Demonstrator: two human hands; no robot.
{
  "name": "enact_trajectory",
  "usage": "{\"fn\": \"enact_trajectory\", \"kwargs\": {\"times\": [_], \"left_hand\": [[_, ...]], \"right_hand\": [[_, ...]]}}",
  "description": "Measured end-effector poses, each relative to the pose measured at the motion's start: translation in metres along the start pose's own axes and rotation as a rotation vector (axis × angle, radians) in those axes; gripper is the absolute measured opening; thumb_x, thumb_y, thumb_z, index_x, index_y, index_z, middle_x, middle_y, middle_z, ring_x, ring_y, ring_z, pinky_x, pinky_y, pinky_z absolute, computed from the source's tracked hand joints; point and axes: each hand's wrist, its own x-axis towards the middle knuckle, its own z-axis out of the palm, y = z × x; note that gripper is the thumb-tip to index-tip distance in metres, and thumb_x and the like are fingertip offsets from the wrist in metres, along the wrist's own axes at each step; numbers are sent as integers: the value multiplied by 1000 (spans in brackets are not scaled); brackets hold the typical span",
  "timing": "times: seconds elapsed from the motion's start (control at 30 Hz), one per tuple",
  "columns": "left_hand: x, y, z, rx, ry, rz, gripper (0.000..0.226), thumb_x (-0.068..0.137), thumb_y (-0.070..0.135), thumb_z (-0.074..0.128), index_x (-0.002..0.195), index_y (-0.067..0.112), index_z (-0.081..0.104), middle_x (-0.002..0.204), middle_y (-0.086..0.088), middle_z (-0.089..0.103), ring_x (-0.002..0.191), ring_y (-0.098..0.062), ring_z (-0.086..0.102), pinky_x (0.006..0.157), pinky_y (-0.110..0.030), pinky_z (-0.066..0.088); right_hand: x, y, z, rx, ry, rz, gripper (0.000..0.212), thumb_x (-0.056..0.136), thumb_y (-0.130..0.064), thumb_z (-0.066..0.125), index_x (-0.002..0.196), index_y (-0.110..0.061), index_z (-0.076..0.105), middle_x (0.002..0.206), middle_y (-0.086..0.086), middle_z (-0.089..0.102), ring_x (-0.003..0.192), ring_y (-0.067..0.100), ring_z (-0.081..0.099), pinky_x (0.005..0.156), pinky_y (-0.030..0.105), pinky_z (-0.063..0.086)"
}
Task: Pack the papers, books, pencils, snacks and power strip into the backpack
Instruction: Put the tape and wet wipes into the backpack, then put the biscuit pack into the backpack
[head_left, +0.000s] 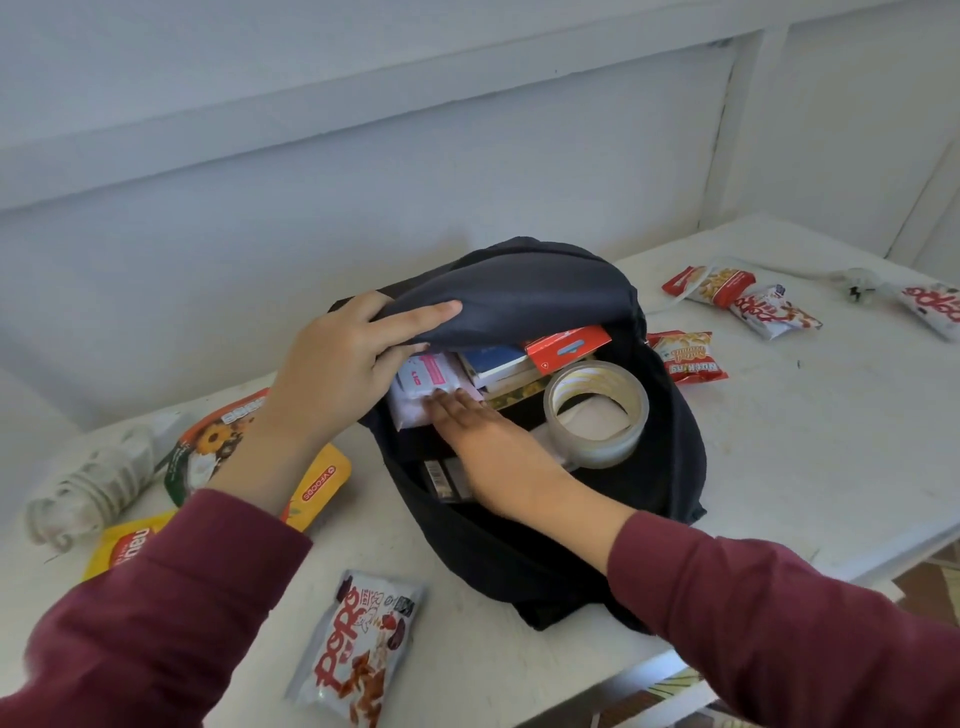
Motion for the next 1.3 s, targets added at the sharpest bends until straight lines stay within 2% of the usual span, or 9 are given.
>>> {"fn": "enact_trajectory", "kwargs": {"times": [0.2, 0.33, 0.57, 0.73, 0.83, 0.97, 1.1, 1.2, 1.3], "left_hand": [[-2, -2, 3, 5, 3, 1, 52, 84, 6, 57, 127, 34, 54, 84, -8, 57, 69, -25, 53, 53, -31, 42], [-3, -3, 3, 3, -9, -16, 53, 84, 6, 58, 127, 36, 53, 87, -7, 58, 71, -25, 53, 55, -29, 41], [-5, 2, 1, -2, -21, -42, 48, 87, 10, 53, 129, 34, 53, 92, -8, 60, 75, -23, 56, 59, -29, 44], [-7, 6, 3, 22, -24, -75, 50, 86, 7, 58, 128, 35, 53, 91, -6, 59, 73, -22, 53, 58, -26, 38], [-10, 10, 3, 42, -32, -93, 51, 87, 8, 60, 129, 35, 53, 93, -6, 59, 76, -21, 54, 59, -25, 40], [-16, 20, 4, 21, -43, -133, 45, 89, 20, 53, 131, 36, 49, 99, -4, 59, 82, -21, 56, 62, -27, 44], [-34, 39, 5, -1, -70, -228, 57, 88, 20, 61, 140, 31, 40, 113, -5, 60, 98, -24, 58, 74, -30, 48], [-53, 54, 5, 15, -70, -307, 60, 80, 25, 68, 135, 17, 48, 113, -10, 66, 103, -28, 59, 85, -33, 42], [-75, 65, 8, 38, -81, -372, 53, 76, 30, 67, 125, 13, 58, 111, -8, 68, 106, -28, 60, 92, -39, 40]], "right_hand": [[22, 2, -4, 70, -87, 58, 75, 90, 2, 36, 150, -17, -4, 159, 4, -5, 145, 19, -4, 114, 29, 6], [6, -5, 4, 113, -34, 41, 72, 92, -13, 40, 151, -18, 0, 159, 8, -2, 146, 23, -1, 116, 31, 2], [12, 1, 5, 122, -122, 61, 59, 99, -46, 22, 149, -30, -6, 157, 2, -13, 145, 23, -9, 117, 36, -4], [20, 7, 7, 128, -146, 55, 57, 100, -47, 18, 149, -32, -5, 157, -1, -14, 145, 23, -9, 116, 36, -3], [11, 10, 5, 148, -154, 24, 56, 101, -44, 19, 150, -28, -2, 158, 1, -9, 145, 20, -8, 116, 34, -3], [-18, 14, -1, 218, -215, 3, 54, 102, -40, 20, 151, -25, 2, 159, 5, 3, 146, 19, 2, 116, 35, 3], [-53, 13, -13, 271, -275, -6, 55, 102, -37, 25, 151, -23, 5, 158, 5, 10, 145, 18, 7, 116, 33, 4], [-77, 7, -20, 245, -300, -7, 55, 102, -36, 28, 151, -20, 10, 157, 4, 15, 144, 16, 11, 115, 31, 7], [-94, -3, -22, 221, -199, -64, 50, 101, -30, 34, 147, -14, 25, 152, 4, 30, 139, 18, 25, 112, 29, 18]]}}
